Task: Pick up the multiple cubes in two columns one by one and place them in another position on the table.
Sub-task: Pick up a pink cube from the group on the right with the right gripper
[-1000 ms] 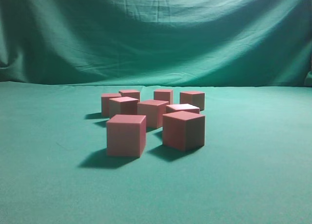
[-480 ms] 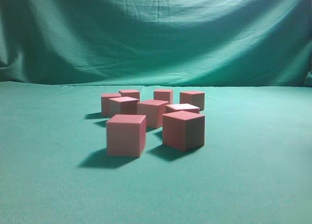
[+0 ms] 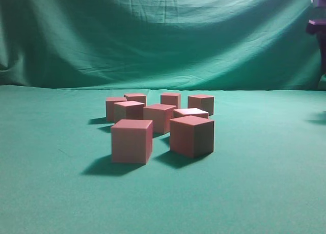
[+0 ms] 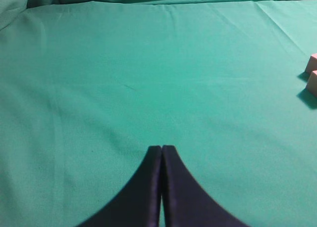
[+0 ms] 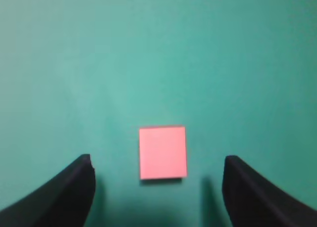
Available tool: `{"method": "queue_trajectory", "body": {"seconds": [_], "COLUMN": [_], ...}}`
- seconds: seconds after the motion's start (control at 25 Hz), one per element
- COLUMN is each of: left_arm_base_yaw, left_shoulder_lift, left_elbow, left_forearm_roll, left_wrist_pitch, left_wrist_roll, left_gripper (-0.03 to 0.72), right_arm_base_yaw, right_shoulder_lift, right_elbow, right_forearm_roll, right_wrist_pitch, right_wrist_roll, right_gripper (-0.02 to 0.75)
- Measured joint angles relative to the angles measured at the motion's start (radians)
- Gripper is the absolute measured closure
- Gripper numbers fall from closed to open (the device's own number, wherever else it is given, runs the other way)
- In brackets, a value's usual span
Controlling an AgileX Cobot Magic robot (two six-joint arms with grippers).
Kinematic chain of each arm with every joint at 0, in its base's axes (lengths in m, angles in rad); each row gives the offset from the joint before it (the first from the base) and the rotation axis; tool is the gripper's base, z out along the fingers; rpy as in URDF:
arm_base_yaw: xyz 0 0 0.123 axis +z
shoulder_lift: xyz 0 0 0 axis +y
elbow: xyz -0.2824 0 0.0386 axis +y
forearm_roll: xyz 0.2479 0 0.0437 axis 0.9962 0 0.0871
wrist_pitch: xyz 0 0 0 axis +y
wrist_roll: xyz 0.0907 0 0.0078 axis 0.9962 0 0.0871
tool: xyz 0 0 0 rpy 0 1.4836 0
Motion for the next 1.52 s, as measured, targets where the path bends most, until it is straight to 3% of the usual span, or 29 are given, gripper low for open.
{"method": "queue_trajectory", "body": {"seconds": [0.2, 0.64, 0.84, 0.88, 1.08, 1.32, 1.52], "left_arm_base_yaw": [0.000, 0.000, 0.000, 0.000, 0.000, 0.000, 0.000], "left_shoulder_lift": [0.000, 0.000, 0.000, 0.000, 0.000, 0.000, 0.000], "left_elbow": [0.000, 0.000, 0.000, 0.000, 0.000, 0.000, 0.000], "left_forearm_roll": [0.000, 0.000, 0.000, 0.000, 0.000, 0.000, 0.000], "left_wrist_pitch": [0.000, 0.000, 0.000, 0.000, 0.000, 0.000, 0.000], "left_wrist_roll": [0.000, 0.000, 0.000, 0.000, 0.000, 0.000, 0.000], "left_gripper": [0.688, 0.688, 0.688, 0.688, 0.688, 0.688, 0.688], "right_arm_base_yaw": [0.000, 0.000, 0.000, 0.000, 0.000, 0.009, 0.101], "right_shoulder_lift": [0.066, 0.143, 0.153, 0.153, 0.153, 0.101, -0.055], "right_elbow": [0.000, 0.002, 0.002, 0.002, -0.015, -0.128, -0.186], "right_forearm_roll": [0.000, 0.002, 0.005, 0.005, 0.012, 0.113, 0.126], "right_wrist_pitch": [-0.103, -0.171, -0.173, -0.173, -0.130, -0.005, 0.078], "right_wrist_roll": [0.000, 0.002, 0.002, 0.002, 0.002, 0.000, -0.039], "right_gripper": [0.206, 0.206, 0.466, 0.484, 0.474, 0.474, 0.474]}}
